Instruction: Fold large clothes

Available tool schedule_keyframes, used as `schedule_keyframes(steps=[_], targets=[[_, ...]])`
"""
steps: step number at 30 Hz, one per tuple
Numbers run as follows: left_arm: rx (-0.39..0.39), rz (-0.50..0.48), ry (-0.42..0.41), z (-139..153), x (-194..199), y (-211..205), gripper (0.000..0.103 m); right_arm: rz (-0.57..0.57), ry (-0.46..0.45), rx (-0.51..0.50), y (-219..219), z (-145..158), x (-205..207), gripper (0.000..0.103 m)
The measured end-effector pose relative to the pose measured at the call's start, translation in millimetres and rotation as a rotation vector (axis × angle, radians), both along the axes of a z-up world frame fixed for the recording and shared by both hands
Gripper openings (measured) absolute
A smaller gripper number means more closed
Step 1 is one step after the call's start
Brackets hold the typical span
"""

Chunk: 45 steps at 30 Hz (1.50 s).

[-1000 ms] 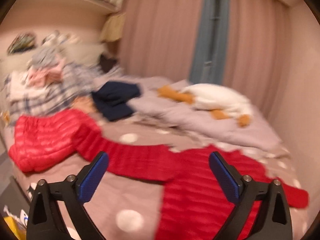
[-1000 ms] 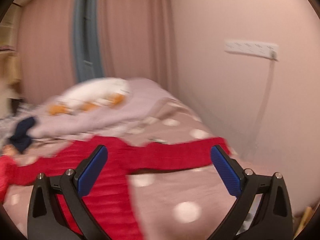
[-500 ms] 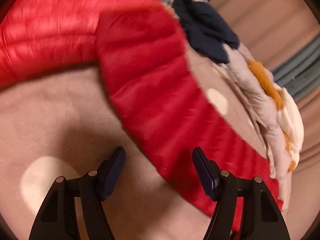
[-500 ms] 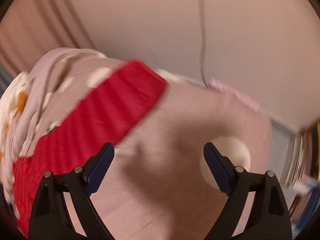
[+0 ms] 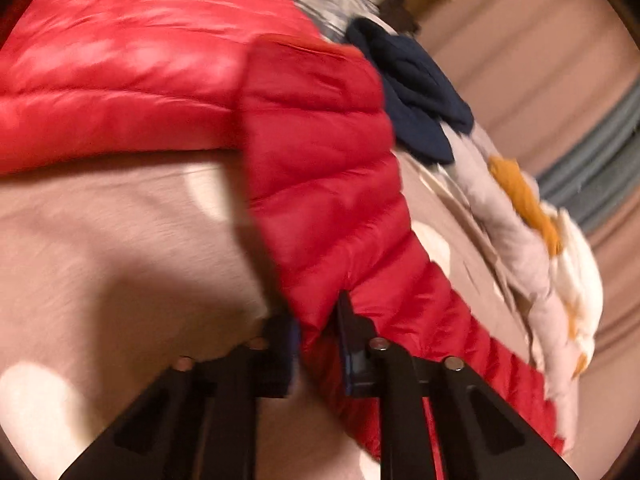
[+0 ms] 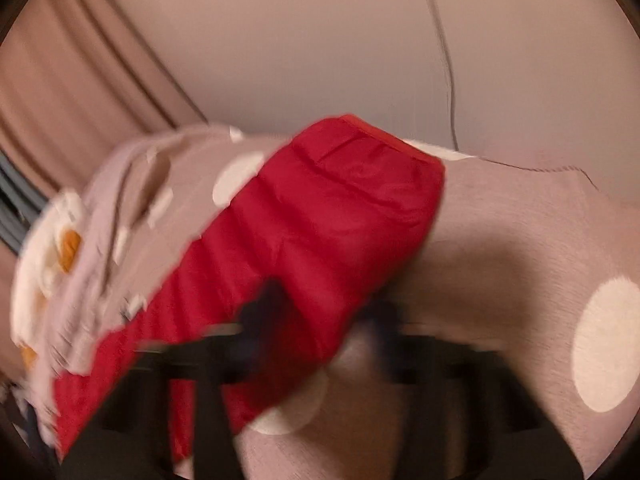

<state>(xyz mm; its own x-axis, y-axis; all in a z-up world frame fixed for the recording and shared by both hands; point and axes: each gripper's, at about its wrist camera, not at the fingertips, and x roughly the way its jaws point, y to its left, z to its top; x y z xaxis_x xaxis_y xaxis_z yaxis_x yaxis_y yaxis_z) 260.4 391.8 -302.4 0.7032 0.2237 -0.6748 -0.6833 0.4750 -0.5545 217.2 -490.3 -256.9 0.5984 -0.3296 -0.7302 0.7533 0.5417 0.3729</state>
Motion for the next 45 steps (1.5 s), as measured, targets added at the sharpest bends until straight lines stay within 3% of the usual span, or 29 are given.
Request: schedule_keyframes(steps=[2, 4, 9, 13, 16, 19, 23, 27, 31, 34, 36, 41, 44, 45], targets=[[0.061, 0.054, 0.044, 11, -4, -6, 0.007, 0.028, 0.011, -0.024, 4, 3, 2, 0.009], [0.163, 0.064, 0.077, 34, -6, -21, 0.004, 0.035, -0.007, -0.081, 8, 16, -3, 0.007], [0.34, 0.027, -0.008, 96, -34, -65, 0.004, 0.017, -0.094, -0.034, -6, 41, -38, 0.007], [0.307, 0.066, -0.059, 113, -74, -78, 0.004, 0.052, -0.113, -0.078, 2, 63, -52, 0.006], [0.347, 0.084, -0.06, 117, -98, -82, 0.004, 0.083, -0.123, -0.116, 9, 81, -63, 0.006], [0.366, 0.078, -0.027, 118, -107, -81, 0.004, 0.119, -0.101, -0.205, 21, 99, -70, 0.006], [0.347, 0.089, -0.032, 122, -113, -78, 0.004, 0.117, -0.1, -0.245, 28, 112, -72, 0.006], [0.443, 0.076, 0.012, 121, -102, -89, 0.004, 0.118, -0.113, -0.287, 49, 130, -69, 0.006], [0.533, 0.067, -0.002, 109, -90, -105, 0.004, 0.206, -0.191, -0.314, 107, 155, -42, 0.006], [0.53, 0.049, 0.04, 103, -78, -104, 0.004, 0.298, -0.254, -0.312, 168, 163, -9, 0.006], [0.534, 0.033, 0.021, 102, -77, -104, 0.004, 0.346, -0.274, -0.336, 215, 164, 12, 0.007], [0.519, 0.03, 0.025, 94, -77, -101, 0.004, 0.638, -0.327, -0.236, 360, 150, 61, 0.01], [0.516, 0.03, 0.052, 90, -77, -99, 0.004, 0.831, -0.306, -0.261, 435, 136, 68, 0.012], [0.503, 0.028, 0.046, 89, -78, -98, 0.004, 0.896, -0.279, -0.286, 459, 128, 70, 0.024]])
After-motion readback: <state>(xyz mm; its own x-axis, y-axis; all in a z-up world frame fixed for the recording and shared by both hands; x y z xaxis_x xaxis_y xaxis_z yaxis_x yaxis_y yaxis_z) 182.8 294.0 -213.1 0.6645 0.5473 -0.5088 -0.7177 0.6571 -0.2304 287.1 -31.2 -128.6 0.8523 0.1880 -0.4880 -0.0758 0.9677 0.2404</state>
